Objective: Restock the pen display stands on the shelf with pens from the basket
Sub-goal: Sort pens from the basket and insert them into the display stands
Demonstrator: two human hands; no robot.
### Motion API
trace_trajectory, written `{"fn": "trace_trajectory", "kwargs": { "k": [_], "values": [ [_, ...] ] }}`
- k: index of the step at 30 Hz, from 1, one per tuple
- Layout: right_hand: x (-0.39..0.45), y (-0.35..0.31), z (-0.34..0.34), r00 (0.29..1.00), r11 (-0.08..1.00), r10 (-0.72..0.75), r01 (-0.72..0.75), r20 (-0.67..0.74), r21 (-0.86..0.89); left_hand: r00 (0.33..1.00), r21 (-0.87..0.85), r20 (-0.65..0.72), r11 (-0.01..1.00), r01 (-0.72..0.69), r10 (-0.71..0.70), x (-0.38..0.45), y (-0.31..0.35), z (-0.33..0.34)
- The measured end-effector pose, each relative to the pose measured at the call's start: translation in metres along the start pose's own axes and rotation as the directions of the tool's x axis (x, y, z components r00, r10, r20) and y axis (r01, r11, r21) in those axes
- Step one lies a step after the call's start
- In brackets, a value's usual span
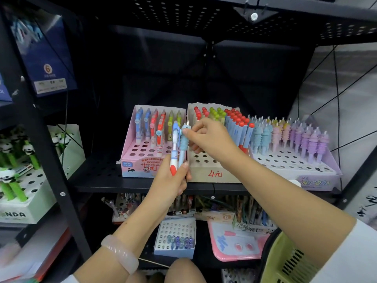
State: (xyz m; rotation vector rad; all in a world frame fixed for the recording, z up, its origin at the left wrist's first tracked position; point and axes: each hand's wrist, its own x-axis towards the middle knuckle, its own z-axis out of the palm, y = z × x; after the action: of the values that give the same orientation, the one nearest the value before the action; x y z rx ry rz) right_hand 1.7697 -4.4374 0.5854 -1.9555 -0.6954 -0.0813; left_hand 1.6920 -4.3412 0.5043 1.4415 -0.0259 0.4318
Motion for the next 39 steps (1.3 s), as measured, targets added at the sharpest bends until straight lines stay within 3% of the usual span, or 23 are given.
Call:
{"fn": "trace_trajectory", "kwargs": {
  "k": [8, 13, 18, 23, 26, 30, 39],
  "values": [
    [-0.025, 0.017, -0.064, 0.994, 1.0, 0.011, -0.008, -0.104, 0.024, 0.985, 0.033, 0.172, 0.999, -0.013, 0.007, 0.007, -0.001, 0.058],
    [-0.03, 0.036, -0.134, 0.936, 0.991, -0.02, 0.065, -0.352, 0.117, 0.98, 0.046, 0.187, 0.997, 0.061, -0.068, 0.012, -0.009, 0.096],
    [-0.024, 0.064, -0.178, 0.879, 0.994, -0.058, 0.007, -0.473, -0.109, 0.979, 0.069, 0.16, 0.991, 0.115, -0.125, 0.02, -0.013, 0.117],
    [-0.01, 0.09, -0.184, 0.885, 0.953, -0.105, -0.042, -0.454, -0.301, 0.973, 0.095, 0.2, 0.99, 0.101, -0.118, 0.019, -0.015, 0.126],
    [-0.002, 0.105, -0.178, 0.908, 0.896, -0.126, -0.068, -0.399, -0.439, 0.961, 0.024, 0.213, 0.984, 0.177, -0.178, 0.019, -0.014, 0.13],
    [0.009, 0.117, -0.173, 0.933, 0.878, -0.098, -0.082, -0.345, -0.471, 0.953, -0.03, 0.239, 0.98, 0.199, -0.186, 0.022, -0.011, 0.129],
    [0.024, 0.122, -0.176, 0.968, 0.82, 0.063, -0.189, -0.244, -0.54, 0.956, 0.058, 0.264, 0.991, 0.121, -0.132, 0.018, -0.019, 0.124]
  ]
}}
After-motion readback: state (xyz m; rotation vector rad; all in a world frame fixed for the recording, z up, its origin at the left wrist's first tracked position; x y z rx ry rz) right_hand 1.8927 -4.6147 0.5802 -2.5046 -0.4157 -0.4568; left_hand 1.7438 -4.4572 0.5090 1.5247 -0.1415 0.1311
